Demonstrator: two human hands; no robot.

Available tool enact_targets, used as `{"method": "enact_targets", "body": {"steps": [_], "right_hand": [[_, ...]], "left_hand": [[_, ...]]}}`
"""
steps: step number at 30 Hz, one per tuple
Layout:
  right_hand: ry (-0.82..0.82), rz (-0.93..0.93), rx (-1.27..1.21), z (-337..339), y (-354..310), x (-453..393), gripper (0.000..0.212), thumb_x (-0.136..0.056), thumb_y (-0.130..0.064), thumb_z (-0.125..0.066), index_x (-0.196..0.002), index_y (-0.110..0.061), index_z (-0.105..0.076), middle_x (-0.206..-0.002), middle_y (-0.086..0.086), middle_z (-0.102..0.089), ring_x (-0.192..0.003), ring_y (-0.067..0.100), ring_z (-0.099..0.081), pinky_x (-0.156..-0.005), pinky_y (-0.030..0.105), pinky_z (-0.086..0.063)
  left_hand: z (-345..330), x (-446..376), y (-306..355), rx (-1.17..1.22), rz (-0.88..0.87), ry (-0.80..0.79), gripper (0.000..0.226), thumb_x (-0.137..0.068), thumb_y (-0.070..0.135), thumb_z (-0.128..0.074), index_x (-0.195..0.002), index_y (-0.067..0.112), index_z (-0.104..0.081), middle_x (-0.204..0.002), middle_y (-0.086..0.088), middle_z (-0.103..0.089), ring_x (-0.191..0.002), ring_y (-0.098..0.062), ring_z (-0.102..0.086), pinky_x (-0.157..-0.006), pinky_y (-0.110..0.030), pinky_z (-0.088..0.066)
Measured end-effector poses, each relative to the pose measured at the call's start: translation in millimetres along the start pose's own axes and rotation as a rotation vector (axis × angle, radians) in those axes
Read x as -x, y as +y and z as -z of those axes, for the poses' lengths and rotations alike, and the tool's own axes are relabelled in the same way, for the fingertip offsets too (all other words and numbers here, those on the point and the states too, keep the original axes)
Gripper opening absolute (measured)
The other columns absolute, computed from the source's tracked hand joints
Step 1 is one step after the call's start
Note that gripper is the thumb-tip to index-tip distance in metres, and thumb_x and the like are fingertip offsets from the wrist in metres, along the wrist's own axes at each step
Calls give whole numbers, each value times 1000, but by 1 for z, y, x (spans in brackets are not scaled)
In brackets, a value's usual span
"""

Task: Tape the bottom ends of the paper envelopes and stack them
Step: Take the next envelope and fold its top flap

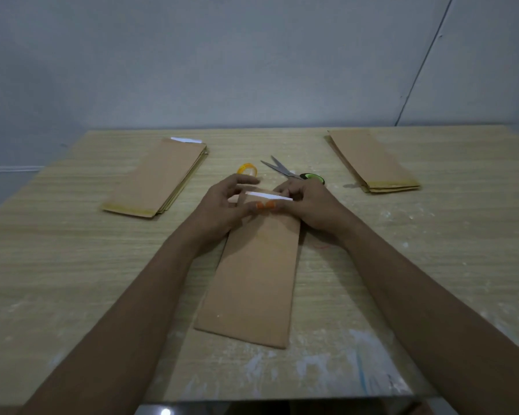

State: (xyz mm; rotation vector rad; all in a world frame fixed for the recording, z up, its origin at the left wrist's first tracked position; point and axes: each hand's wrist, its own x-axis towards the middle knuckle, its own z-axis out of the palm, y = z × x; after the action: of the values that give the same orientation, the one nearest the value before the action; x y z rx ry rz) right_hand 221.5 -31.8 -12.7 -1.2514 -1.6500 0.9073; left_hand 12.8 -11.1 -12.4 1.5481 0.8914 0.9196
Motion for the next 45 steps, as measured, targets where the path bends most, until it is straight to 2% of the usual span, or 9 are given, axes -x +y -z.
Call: {"method": "enact_targets", "body": {"steps": [5,13,20,25,29,33,37,42,45], "right_hand": [[-76,-1,62,-2,3,-3,13,-85,-11,-76,-72,-10,-73,-106,5,-70,-98,14,-65,-86,29,-51],[-158,-101,96,-2,-8,0,10,-82,-25,-79,-77,-18,-75,-116,-4,-63,-100,5,-61,-83,20,-50],[-213,-123,113,0,-8,-1,14,-73,-23,-86,-83,-16,-78,-116,-5,-65,-105,8,-62,-92,28,-51],[-195,-143,-29,1,-13,4,10,-73,-15,-85,-74,-14,-75,-110,-7,-68,-90,-3,-64,-75,15,-48],[-275,-192,2,2,-20,4,12,-74,-15,-85,-76,-18,-73,-111,-12,-66,-83,-7,-64,-60,9,-46],[-276,-183,-18,2,-17,4,12,-74,-12,-84,-79,-16,-74,-115,-1,-69,-84,0,-67,-65,13,-49],[-276,-177,-33,1,-13,4,24,-74,-10,-82,-94,0,-76,-117,-4,-65,-89,0,-66,-69,13,-49],[-265,-164,61,0,-15,3,23,-73,-20,-85,-93,-14,-76,-116,-8,-65,-93,-2,-65,-71,12,-48],[-263,-191,-31,1,-17,6,27,-74,-12,-84,-98,-8,-72,-107,0,-68,-84,-1,-68,-66,11,-49]], "left_hand": [[3,-1,1,-48,104,-58,16,-86,13,-71,-98,4,-66,-117,-25,-67,-89,-13,-64,-73,-20,-54],[10,-4,-1,-28,93,-117,41,-83,15,-69,-102,-19,-61,-119,-7,-66,-90,-1,-66,-74,-14,-51],[7,0,2,-32,91,-143,15,-90,9,-65,-80,-1,-60,-115,-1,-66,-88,-1,-66,-69,-15,-51],[12,1,5,-73,97,-200,41,-70,28,-75,-108,14,-71,-107,-1,-73,-95,-3,-67,-74,-17,-52],[17,0,3,-87,85,-193,39,-72,29,-76,-109,16,-73,-105,2,-74,-98,-8,-67,-77,-20,-52],[15,2,5,-67,96,-207,19,-80,25,-71,-91,11,-75,-115,-10,-72,-98,-14,-67,-76,-22,-53],[9,4,7,-97,64,-120,29,-88,14,-69,-95,-13,-64,-85,-12,-68,-75,-7,-62,-66,-19,-50],[5,4,6,111,141,-43,49,-80,2,-76,-124,16,-59,-98,-23,-71,-84,-27,-70,-76,-39,-56],[5,1,4,140,151,-4,58,-75,3,-80,-126,17,-58,-89,-23,-69,-80,-29,-67,-76,-40,-52]]}}
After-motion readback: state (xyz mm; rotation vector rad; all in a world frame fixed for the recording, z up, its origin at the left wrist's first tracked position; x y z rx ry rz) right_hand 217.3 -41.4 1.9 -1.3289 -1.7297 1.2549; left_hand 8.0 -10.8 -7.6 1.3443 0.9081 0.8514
